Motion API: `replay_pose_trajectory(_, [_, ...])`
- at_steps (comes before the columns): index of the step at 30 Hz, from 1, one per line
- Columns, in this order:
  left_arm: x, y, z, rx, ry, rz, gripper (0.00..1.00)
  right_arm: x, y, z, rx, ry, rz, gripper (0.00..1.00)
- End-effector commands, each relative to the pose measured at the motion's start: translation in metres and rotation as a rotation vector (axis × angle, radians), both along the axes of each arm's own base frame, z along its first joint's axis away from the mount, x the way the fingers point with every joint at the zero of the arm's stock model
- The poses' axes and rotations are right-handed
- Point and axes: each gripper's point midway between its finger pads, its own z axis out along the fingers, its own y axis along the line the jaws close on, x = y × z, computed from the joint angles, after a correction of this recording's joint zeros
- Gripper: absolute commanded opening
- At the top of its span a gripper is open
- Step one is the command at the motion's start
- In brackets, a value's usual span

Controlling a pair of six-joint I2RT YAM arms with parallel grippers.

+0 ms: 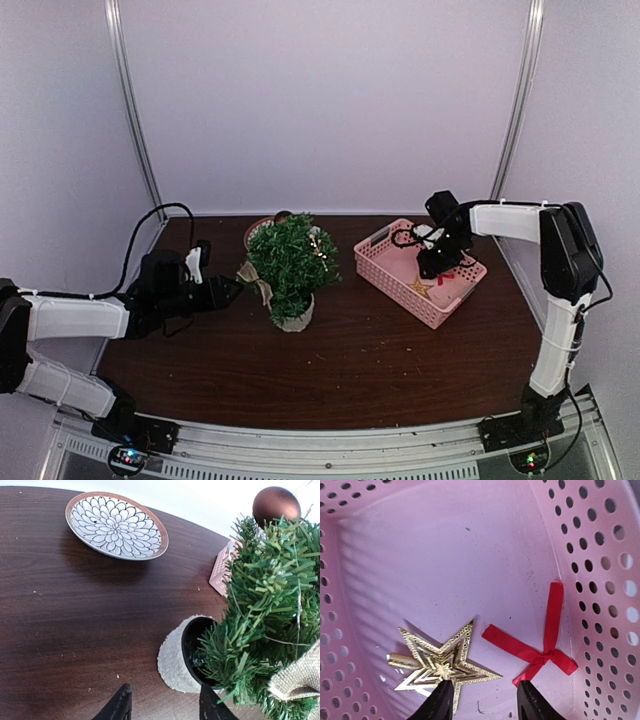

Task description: Decorate the small christmas tree

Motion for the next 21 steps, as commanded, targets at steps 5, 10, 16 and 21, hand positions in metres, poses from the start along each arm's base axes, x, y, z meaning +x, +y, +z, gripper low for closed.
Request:
replay_pose_trajectory(5, [0.01,-0.005,0.022,-0.039,-0.062,-0.008,0.47,-0.003,0.05,0.051,0.219,-0.107,0.054,0.44])
replay_pose_trajectory(10, [0.01,-0.005,0.025,-0.045,-0.067,-0.01,0.46,-0.005,0.078,0.026,0.21,-0.018,0.099,0.31])
replay_pose_trajectory(16, [0.007,-0.001,0.023,-0.035,-0.068,0.002,0.47,-0.018,0.094,0.002,0.202,0.07,0.124,0.2])
replay_pose_trajectory(21, [0.007,-0.001,0.021,-0.031,-0.067,0.003,0.47,-0.034,0.085,-0.017,0.164,0.141,0.119,0.19])
